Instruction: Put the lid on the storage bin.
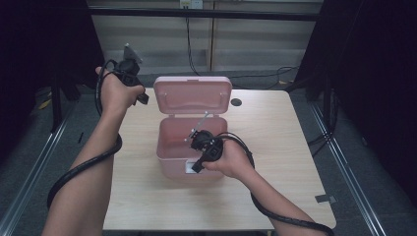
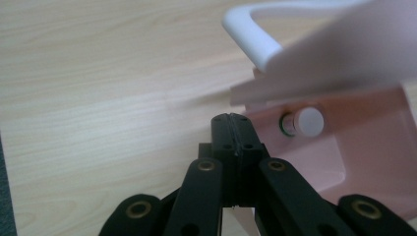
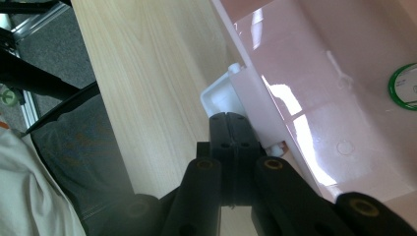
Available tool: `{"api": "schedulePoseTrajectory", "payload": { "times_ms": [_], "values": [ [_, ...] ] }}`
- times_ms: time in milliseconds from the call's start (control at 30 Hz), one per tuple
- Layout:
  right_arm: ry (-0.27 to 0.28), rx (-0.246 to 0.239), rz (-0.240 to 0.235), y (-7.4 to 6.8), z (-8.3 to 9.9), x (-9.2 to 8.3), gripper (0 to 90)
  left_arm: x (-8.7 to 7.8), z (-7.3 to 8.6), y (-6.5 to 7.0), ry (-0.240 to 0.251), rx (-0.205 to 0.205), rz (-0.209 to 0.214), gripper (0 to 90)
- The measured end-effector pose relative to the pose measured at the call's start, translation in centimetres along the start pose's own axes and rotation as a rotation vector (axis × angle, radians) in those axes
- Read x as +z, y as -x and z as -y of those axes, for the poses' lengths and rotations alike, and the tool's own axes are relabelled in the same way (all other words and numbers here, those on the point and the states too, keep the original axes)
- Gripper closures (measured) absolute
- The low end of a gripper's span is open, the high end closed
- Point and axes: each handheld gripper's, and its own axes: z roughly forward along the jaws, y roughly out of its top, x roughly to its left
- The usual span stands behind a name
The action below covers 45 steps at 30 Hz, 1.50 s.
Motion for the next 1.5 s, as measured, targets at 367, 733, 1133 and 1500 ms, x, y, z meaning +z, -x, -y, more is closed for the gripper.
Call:
{"api": "schedulePoseTrajectory", "payload": {
  "times_ms": [367, 733, 1133, 1500],
  "values": [
    [-0.007, -0.003, -0.019, 0.2, 0.0, 0.0, 90.0, -0.3, -3.7, 0.6, 0.035, 0.01, 0.048, 90.0],
    [0.018, 0.007, -0.031, 0.4, 0.3, -0.7, 90.0, -0.1, -5.1, 2.1, 0.044, 0.04, 0.058, 90.0],
    [0.106, 0.079, 0.052, 2.8, 1.6, -6.5, 90.0, -0.4, -5.2, 2.6, 0.054, 0.051, 0.069, 90.0],
    [0.184, 0.225, 0.067, 7.2, 2.3, -8.7, 90.0, -0.5, -4.5, 2.7, 0.056, 0.054, 0.085, 90.0]
  ]
}}
